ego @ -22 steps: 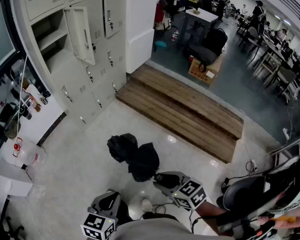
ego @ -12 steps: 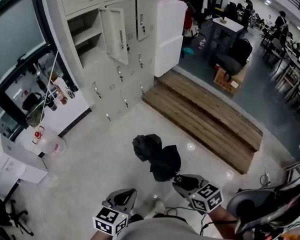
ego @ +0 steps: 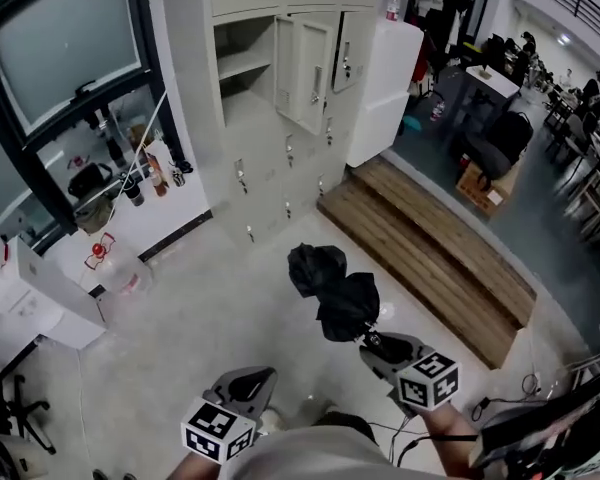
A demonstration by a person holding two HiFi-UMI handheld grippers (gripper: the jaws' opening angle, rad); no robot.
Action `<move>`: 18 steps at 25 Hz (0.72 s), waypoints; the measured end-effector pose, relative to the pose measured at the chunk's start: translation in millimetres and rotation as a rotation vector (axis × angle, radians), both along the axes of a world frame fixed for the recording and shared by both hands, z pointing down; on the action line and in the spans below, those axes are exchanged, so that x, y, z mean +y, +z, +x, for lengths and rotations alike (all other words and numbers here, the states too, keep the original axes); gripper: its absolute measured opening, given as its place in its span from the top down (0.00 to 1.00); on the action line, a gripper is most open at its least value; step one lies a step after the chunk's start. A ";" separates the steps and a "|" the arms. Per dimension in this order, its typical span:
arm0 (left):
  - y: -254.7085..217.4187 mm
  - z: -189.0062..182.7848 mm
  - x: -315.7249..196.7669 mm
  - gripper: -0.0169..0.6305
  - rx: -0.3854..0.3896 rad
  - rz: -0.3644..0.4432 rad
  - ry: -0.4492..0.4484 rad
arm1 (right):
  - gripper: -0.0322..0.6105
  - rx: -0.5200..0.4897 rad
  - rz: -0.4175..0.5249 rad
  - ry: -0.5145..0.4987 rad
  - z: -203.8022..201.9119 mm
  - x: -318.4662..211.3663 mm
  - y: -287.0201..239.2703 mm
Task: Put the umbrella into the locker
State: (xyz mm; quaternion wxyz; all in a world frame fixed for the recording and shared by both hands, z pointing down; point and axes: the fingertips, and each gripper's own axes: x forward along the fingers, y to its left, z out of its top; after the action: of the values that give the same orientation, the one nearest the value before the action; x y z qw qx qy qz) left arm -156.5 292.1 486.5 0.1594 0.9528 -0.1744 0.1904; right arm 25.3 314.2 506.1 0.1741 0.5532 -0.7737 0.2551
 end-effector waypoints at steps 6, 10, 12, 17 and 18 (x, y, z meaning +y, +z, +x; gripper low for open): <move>6.9 -50.6 -33.5 0.96 0.026 -0.033 0.011 | 0.71 0.009 0.030 0.021 -31.2 -59.6 -11.0; 16.0 -54.0 -68.1 0.96 0.025 -0.038 0.003 | 0.71 0.028 0.042 0.020 -26.6 -109.6 -16.7; 18.2 -47.0 -91.3 0.96 0.028 -0.046 0.006 | 0.71 0.039 0.054 0.015 -18.8 -141.8 -22.8; 10.3 -18.3 -167.5 0.96 0.029 -0.040 -0.010 | 0.71 0.054 0.107 -0.011 10.8 -232.1 -47.4; 7.6 -10.5 -184.4 0.96 0.027 -0.037 -0.015 | 0.71 0.056 0.118 -0.018 18.2 -252.0 -53.4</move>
State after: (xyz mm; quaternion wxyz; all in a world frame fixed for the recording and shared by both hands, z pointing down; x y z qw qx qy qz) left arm -167.0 107.7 494.1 0.1806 0.9509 -0.1758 0.1796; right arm 43.5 62.2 452.6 0.1651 0.5624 -0.7872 0.1916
